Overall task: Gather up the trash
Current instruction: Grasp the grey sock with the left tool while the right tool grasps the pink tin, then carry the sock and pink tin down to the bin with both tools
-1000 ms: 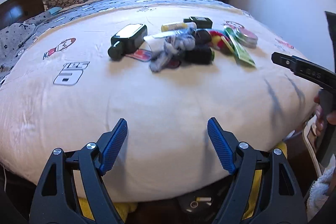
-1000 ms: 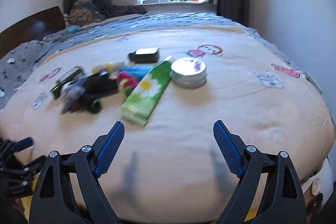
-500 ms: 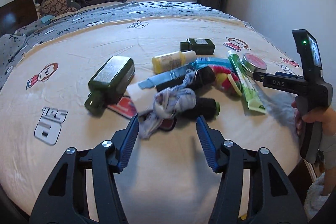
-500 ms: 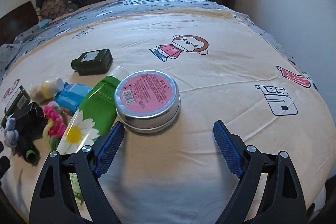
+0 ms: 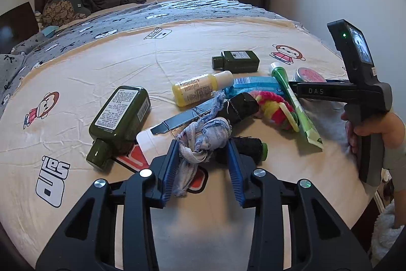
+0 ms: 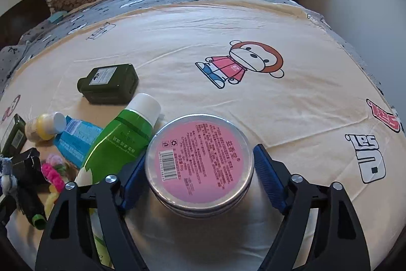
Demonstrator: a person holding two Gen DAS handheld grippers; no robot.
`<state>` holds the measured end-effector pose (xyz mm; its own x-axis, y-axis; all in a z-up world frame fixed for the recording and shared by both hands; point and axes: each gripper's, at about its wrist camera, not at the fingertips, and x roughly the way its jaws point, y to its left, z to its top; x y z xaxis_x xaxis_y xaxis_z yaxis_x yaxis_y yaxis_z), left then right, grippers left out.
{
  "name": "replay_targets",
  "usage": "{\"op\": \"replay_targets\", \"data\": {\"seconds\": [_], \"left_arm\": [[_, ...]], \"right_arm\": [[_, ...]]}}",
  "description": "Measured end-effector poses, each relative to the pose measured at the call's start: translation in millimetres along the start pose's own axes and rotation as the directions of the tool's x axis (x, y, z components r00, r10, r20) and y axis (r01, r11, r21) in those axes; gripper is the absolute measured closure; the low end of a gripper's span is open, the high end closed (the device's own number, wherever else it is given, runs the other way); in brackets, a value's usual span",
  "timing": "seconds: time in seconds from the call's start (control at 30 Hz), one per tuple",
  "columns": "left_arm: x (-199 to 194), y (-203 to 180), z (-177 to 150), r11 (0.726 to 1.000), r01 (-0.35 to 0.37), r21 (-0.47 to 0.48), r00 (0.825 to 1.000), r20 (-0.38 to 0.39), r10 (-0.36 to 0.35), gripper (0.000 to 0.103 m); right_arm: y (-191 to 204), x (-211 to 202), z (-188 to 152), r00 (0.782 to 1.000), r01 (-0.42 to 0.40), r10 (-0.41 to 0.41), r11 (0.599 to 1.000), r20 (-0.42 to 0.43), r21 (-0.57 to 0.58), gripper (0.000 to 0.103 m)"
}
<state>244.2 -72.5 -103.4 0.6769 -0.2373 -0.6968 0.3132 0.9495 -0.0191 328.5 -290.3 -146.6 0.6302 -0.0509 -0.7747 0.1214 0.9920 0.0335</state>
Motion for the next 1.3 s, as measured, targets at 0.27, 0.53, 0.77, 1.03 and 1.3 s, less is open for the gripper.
{"op": "replay_targets", "data": {"seconds": [0.27,0.53,0.77,1.03,1.3], "left_arm": [[-19,2,5,1.0,-0.015,-0.004,0.999,0.034,0.015,0.089],[-46,0,1,1.0,-0.001,-0.007,0.998,0.071,0.001,0.089],[-95,-2,-21,1.0,0.025,-0.011,0.992,0.128,-0.023,0.089],[-145,-14,-59,0.998,0.055,0.0,0.985,0.164,-0.055,0.089],[-157,-34,-109,0.994,0.108,0.028,0.988,0.107,-0.111,0.089]], "right_arm": [[-4,-22,-8,0.999,0.016,-0.016,1.0,0.047,0.009,0.032],[3,-88,-29,0.989,-0.034,0.037,0.999,0.143,-0.029,0.032],[31,-160,-68,0.964,-0.067,0.101,0.988,0.245,-0.141,0.032],[44,-211,-131,0.945,-0.11,0.166,0.972,0.282,-0.206,0.032],[49,-213,-193,0.963,-0.144,0.188,0.965,0.194,-0.221,0.032]]}}
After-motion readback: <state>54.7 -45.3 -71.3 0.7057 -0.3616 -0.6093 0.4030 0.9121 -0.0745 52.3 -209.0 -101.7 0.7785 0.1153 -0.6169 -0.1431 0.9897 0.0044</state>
